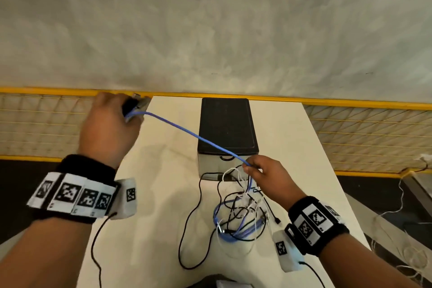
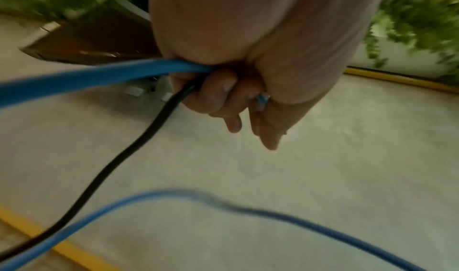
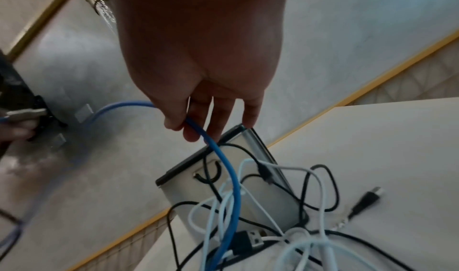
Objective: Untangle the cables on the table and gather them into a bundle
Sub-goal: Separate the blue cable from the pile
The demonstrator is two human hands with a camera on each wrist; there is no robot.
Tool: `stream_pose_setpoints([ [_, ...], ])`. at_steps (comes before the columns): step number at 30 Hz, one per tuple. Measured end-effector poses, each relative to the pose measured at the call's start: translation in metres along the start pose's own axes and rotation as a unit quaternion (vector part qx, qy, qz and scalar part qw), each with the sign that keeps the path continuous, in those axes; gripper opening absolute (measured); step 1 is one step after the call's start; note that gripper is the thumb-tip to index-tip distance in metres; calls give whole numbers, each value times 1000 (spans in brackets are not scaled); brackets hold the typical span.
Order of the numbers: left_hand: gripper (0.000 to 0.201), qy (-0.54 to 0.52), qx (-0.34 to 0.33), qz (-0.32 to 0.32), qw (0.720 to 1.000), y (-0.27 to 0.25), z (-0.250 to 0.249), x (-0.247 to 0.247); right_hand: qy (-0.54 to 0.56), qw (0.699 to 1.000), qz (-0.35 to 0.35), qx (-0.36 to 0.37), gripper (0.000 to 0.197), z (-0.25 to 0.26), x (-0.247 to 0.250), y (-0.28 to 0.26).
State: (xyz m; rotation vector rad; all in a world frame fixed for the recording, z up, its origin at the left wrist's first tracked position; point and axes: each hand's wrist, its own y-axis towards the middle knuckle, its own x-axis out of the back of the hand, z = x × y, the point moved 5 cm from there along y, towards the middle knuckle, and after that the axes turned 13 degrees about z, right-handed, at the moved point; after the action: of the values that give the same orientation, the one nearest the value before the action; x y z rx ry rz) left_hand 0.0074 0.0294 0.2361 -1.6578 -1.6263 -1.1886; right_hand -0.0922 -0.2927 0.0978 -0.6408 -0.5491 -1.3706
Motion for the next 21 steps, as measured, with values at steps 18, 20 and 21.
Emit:
stream_pose_setpoints([
  [18,15,85,-249,169,950,-52,-74,-102,-7,991,100,83,6,49,-11,4],
  [20,12,97,-213,131,963,-37,-58,-78,-16,992,113,46,11,38,-13,4],
  [21,13,101,-195,105,970,-28,-47,-64,-16,993,114,29,12,31,-13,3],
])
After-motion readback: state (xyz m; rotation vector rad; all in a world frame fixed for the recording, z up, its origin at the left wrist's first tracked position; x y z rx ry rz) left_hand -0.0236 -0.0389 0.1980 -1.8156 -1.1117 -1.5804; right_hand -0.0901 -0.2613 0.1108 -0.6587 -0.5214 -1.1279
